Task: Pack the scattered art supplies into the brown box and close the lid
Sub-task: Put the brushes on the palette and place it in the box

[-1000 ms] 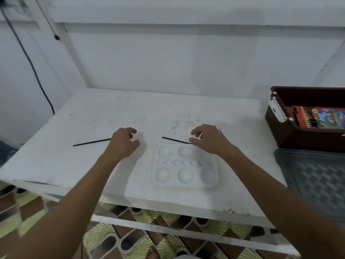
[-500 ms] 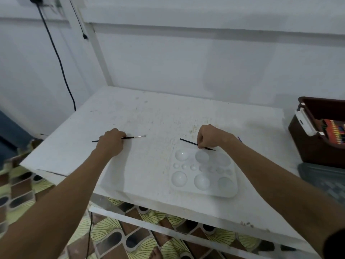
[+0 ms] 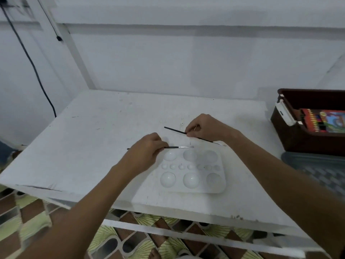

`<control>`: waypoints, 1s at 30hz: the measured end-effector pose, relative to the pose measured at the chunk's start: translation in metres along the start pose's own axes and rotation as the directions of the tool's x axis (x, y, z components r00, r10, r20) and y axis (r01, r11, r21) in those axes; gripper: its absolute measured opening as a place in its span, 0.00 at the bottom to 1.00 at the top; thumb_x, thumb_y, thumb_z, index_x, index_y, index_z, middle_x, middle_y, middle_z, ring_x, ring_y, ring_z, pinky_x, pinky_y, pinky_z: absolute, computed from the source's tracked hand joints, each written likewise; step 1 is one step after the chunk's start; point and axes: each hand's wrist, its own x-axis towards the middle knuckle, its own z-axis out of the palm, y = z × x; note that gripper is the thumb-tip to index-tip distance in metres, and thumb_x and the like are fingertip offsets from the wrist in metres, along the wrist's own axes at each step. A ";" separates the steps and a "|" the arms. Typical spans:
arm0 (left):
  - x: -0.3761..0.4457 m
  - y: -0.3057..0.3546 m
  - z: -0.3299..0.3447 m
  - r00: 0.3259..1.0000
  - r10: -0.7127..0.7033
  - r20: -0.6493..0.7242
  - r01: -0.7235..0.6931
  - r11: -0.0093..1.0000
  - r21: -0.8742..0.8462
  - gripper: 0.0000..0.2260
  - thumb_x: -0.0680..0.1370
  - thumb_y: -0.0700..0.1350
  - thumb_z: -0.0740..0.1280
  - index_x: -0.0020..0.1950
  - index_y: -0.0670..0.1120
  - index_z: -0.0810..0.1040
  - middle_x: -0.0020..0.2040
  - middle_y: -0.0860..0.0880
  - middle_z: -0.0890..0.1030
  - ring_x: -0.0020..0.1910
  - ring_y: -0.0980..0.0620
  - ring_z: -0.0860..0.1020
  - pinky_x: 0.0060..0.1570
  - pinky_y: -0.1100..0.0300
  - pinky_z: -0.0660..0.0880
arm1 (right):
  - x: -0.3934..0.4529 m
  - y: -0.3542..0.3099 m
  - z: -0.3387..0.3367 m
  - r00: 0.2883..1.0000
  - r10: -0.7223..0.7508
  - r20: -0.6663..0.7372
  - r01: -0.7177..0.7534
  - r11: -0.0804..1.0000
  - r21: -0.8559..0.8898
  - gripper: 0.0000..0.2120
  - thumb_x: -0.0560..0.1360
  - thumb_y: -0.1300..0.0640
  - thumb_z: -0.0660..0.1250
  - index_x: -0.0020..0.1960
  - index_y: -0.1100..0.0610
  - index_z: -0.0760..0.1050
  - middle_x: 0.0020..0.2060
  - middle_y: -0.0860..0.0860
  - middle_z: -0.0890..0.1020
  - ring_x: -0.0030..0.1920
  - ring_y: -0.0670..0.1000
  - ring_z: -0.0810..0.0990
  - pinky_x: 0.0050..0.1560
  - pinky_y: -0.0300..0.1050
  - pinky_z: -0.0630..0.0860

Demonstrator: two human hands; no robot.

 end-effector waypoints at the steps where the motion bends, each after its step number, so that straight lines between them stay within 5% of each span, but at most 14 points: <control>1: 0.000 0.011 0.007 0.999 0.049 0.022 -0.049 0.999 -0.011 0.10 0.77 0.37 0.66 0.56 0.45 0.82 0.43 0.47 0.76 0.39 0.50 0.74 0.37 0.57 0.72 | -0.007 -0.002 0.002 0.999 -0.001 0.036 0.001 1.000 0.011 0.04 0.72 0.60 0.71 0.46 0.57 0.84 0.33 0.37 0.79 0.34 0.34 0.76 0.38 0.23 0.68; 9: 0.002 0.047 0.053 0.978 0.194 0.078 -0.192 0.981 -0.038 0.08 0.74 0.38 0.67 0.50 0.46 0.84 0.43 0.49 0.83 0.37 0.47 0.78 0.37 0.54 0.75 | -0.034 0.010 0.033 0.988 0.033 0.148 -0.043 0.997 0.065 0.06 0.71 0.58 0.73 0.48 0.55 0.83 0.35 0.36 0.79 0.35 0.31 0.75 0.38 0.24 0.68; 15: -0.003 0.039 0.061 0.994 0.081 0.070 -0.077 0.995 -0.057 0.08 0.74 0.45 0.70 0.51 0.45 0.83 0.45 0.48 0.83 0.41 0.46 0.77 0.42 0.54 0.74 | -0.047 0.020 0.038 0.994 0.061 0.085 -0.068 0.995 0.075 0.10 0.73 0.56 0.71 0.54 0.53 0.82 0.45 0.42 0.82 0.43 0.36 0.77 0.46 0.29 0.70; 18: -0.009 0.031 0.053 0.997 -0.062 0.052 0.064 0.997 -0.042 0.16 0.71 0.50 0.73 0.57 0.46 0.81 0.51 0.48 0.79 0.48 0.46 0.75 0.48 0.53 0.73 | -0.060 0.028 0.031 0.992 0.112 0.057 -0.113 0.994 0.012 0.11 0.72 0.53 0.72 0.55 0.51 0.80 0.50 0.46 0.81 0.46 0.43 0.78 0.47 0.33 0.71; 22: -0.013 0.023 0.043 0.962 -0.182 0.206 0.189 0.982 -0.016 0.27 0.70 0.61 0.62 0.65 0.50 0.77 0.56 0.50 0.75 0.54 0.48 0.71 0.55 0.51 0.68 | -0.079 0.033 0.028 0.963 0.196 0.184 -0.191 0.981 -0.045 0.20 0.69 0.46 0.74 0.58 0.49 0.77 0.52 0.45 0.76 0.50 0.45 0.74 0.47 0.34 0.69; 30: -0.012 0.019 0.041 0.964 -0.178 0.198 0.194 0.979 -0.066 0.11 0.74 0.50 0.67 0.53 0.50 0.83 0.45 0.50 0.77 0.45 0.50 0.74 0.47 0.49 0.74 | -0.085 0.037 0.041 0.979 0.157 0.133 -0.146 0.985 -0.094 0.10 0.72 0.52 0.71 0.53 0.51 0.81 0.45 0.45 0.75 0.42 0.41 0.72 0.42 0.29 0.67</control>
